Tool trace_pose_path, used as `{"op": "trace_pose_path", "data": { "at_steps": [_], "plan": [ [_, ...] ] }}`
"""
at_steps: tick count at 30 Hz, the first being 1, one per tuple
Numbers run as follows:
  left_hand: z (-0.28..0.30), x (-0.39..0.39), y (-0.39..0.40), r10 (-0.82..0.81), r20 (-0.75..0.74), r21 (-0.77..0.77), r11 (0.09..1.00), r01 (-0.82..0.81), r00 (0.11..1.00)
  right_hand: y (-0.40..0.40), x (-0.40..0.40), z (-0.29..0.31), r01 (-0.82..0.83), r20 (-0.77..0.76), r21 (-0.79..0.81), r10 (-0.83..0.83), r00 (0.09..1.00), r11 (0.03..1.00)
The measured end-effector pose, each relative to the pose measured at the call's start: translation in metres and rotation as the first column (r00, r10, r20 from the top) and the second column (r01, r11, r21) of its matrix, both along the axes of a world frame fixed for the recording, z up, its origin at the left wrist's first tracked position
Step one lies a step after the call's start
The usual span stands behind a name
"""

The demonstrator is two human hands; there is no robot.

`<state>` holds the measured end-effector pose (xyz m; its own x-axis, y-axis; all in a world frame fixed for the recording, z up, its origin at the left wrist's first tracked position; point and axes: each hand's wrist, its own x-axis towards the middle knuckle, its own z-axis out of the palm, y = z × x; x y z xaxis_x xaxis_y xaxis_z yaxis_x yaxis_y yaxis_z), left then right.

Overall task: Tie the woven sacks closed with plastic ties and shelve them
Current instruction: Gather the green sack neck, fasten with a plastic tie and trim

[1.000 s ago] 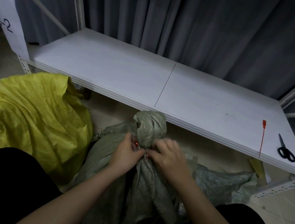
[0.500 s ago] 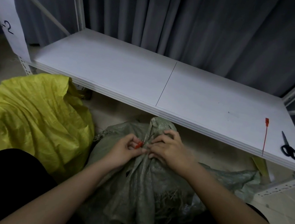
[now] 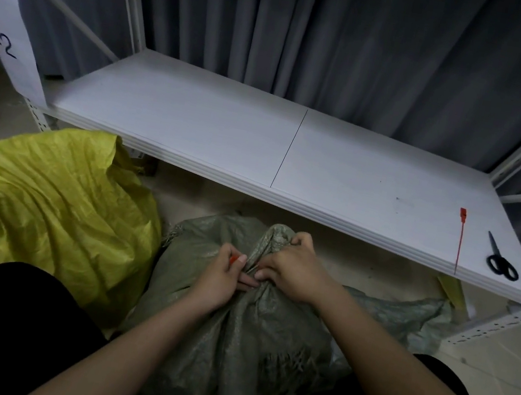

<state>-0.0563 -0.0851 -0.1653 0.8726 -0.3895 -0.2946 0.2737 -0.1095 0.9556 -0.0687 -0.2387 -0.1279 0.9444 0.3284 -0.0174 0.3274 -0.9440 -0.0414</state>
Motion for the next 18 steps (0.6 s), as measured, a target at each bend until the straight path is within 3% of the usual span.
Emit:
{"op": "trace_pose_path", "data": {
  "at_steps": [4, 10, 15, 18],
  "plan": [
    [0.006, 0.000, 0.003, -0.044, 0.016, -0.034, 0.998, 0.045, 0.999, 0.007, -0.012, -0.017, 0.018, 0.253, 0.052, -0.031, 0.967, 0.998],
    [0.014, -0.002, 0.007, -0.017, -0.076, -0.141, 0.990, 0.006, 0.997, 0.013, -0.021, -0.029, 0.069, 0.391, 0.033, -0.077, 0.917, 0.997],
    [0.012, 0.003, 0.012, 0.093, 0.085, 0.122, 0.987, -0.103, 0.992, 0.028, -0.021, -0.028, 0.219, 0.347, 0.010, -0.208, 0.914, 0.976],
    [0.013, 0.004, 0.017, 0.159, 0.037, 0.079, 0.984, -0.161, 0.987, 0.038, -0.020, -0.027, 0.277, 0.299, 0.009, -0.267, 0.916, 0.961]
  ]
}}
